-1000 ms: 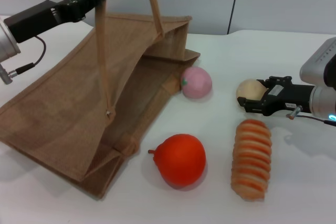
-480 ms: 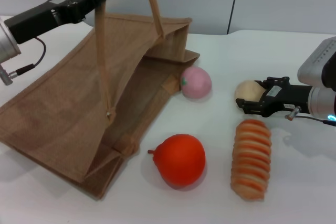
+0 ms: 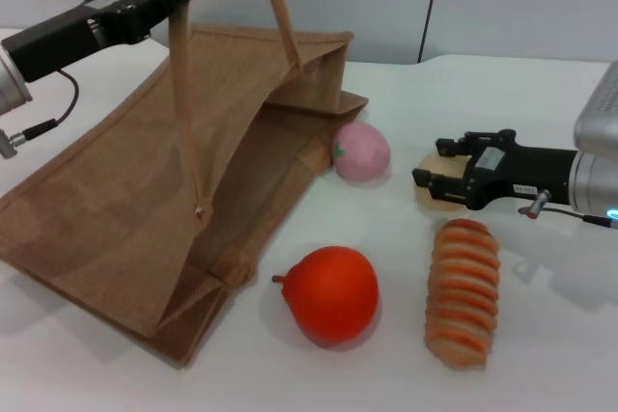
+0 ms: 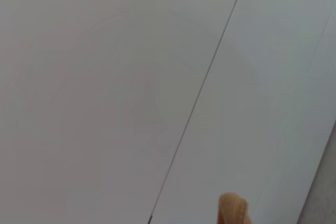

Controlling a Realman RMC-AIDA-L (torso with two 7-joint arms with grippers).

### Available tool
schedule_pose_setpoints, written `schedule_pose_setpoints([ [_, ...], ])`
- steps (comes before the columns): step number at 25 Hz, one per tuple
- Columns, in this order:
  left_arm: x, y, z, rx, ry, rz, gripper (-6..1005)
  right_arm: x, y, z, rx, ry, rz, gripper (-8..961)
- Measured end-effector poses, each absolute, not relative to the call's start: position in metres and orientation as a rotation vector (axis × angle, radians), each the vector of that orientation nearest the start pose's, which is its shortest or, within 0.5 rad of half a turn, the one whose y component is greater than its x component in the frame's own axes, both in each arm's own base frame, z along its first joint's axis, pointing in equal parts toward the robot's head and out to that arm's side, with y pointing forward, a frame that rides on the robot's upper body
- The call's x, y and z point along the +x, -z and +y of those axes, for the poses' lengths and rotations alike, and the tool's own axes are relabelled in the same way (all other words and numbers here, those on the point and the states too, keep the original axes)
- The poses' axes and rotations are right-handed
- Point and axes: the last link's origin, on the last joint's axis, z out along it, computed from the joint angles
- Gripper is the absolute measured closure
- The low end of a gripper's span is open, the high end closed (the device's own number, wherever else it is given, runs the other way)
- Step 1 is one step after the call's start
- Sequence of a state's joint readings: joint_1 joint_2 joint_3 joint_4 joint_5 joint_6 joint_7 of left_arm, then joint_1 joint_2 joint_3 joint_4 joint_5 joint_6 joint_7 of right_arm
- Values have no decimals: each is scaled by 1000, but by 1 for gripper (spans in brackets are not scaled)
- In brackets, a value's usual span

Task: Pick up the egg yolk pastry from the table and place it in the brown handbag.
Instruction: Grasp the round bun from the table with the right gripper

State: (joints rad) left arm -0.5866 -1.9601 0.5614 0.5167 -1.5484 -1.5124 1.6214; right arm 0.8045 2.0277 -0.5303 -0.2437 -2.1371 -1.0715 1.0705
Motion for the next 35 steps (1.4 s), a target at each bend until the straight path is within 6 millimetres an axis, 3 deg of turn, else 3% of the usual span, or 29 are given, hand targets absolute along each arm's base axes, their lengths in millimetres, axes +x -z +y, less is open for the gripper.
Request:
schedule_pose_setpoints([
  [3,-250,-83,379,-2257,1208,-781,854,254,44,399,-2603,-391,431,254],
  [14,-250,-83,379,-2256,1208,-780,852,258,43,400,-2586,-377,438,668],
  [16,-250,-83,379,-2256,1208,-780,852,257,43,399,-2588,-381,437,893],
  [27,-251,-83,380,-2255,1207,-781,849,254,41,401,-2575,-414,442,890],
  [35,-251,-83,380,-2253,1205,-782,848,254,40,401,-2575,-421,447,628],
])
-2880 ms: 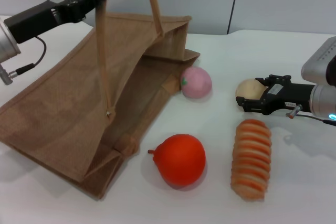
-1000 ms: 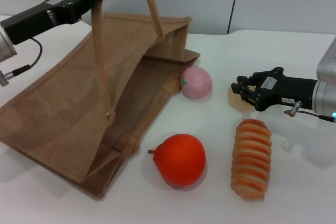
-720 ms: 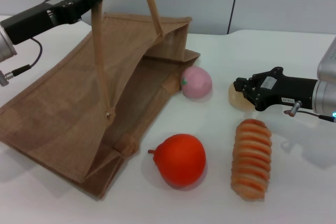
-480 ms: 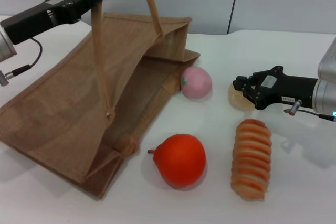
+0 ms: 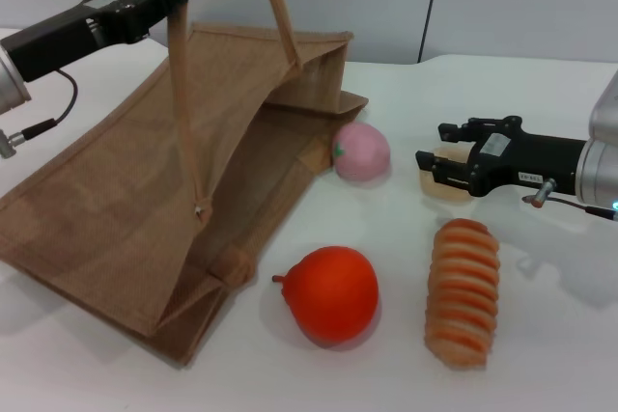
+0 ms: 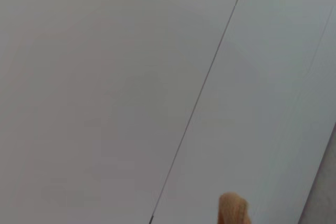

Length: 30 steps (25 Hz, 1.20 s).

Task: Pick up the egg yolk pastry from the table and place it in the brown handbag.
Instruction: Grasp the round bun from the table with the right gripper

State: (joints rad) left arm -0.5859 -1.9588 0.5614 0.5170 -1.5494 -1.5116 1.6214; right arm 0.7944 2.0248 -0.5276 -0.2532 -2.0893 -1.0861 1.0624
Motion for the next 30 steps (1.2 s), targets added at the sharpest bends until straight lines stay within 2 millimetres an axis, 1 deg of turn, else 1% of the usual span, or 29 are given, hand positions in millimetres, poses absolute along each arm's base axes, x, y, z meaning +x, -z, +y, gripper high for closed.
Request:
schedule_pose_setpoints([
  [3,-251,-83,380,-2253,1205,-782,847,255,40,402,-2568,-414,453,519],
  [8,-251,-83,380,-2252,1204,-782,846,259,40,404,-2546,-378,467,273],
  [11,-250,-83,381,-2252,1204,-781,845,264,41,408,-2522,-331,490,144],
  [14,-250,-83,381,-2252,1204,-780,845,267,43,409,-2515,-287,503,126],
  [17,-249,-83,382,-2253,1205,-778,844,266,46,409,-2531,-265,501,107],
  [22,-248,-82,382,-2254,1206,-777,843,267,50,412,-2542,-180,522,77],
  [30,-247,-82,383,-2255,1208,-776,841,264,60,417,-2531,-125,543,84],
])
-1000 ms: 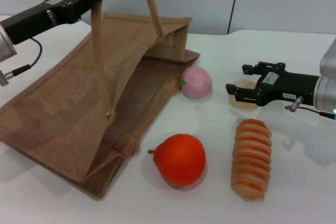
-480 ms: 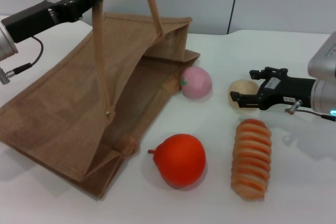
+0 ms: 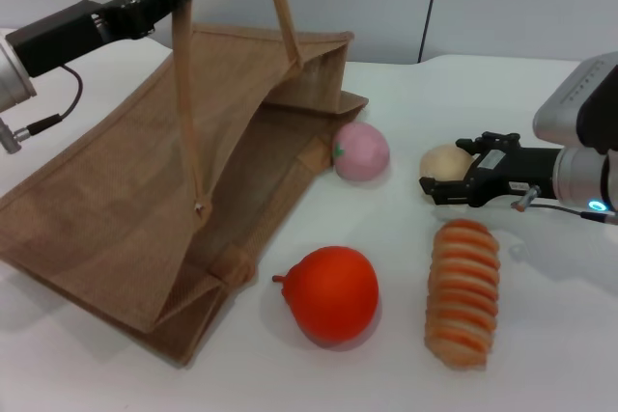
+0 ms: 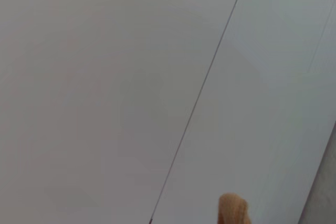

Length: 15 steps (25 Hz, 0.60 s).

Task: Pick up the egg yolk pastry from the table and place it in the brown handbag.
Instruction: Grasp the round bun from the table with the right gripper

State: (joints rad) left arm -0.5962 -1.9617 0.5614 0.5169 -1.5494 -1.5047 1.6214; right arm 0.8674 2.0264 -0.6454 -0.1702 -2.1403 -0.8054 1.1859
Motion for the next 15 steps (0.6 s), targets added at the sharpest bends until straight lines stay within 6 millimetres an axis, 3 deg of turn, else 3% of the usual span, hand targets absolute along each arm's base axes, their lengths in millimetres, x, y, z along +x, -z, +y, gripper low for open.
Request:
schedule_pose_setpoints([
  [15,-250,-82,381,-2251,1205,-783,838,264,61,417,-2530,-124,557,150],
])
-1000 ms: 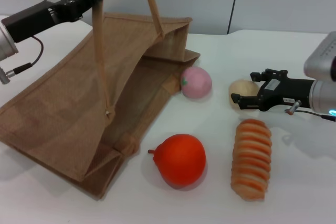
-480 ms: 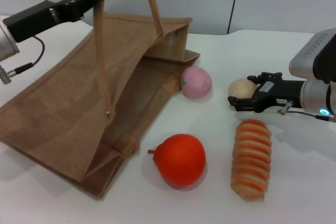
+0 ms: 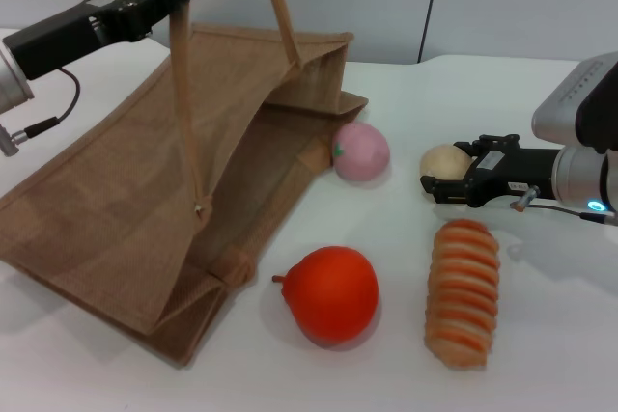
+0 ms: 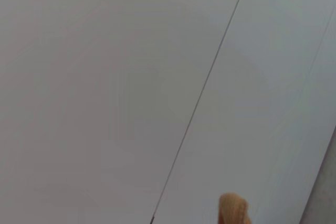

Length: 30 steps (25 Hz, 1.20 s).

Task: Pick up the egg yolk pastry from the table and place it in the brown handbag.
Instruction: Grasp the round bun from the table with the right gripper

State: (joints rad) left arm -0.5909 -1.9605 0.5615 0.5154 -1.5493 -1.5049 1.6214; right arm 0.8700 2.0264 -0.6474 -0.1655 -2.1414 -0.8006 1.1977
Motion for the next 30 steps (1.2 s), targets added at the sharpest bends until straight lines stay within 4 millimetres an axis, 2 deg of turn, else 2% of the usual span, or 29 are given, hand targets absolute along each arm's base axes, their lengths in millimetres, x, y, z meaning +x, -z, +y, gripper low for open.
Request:
schedule_pose_setpoints([
  [12,-250,-83,381,-2250,1203,-784,836,266,62,415,-2542,-104,555,220],
  [30,-251,-83,381,-2250,1203,-785,832,266,59,413,-2553,-126,586,242],
])
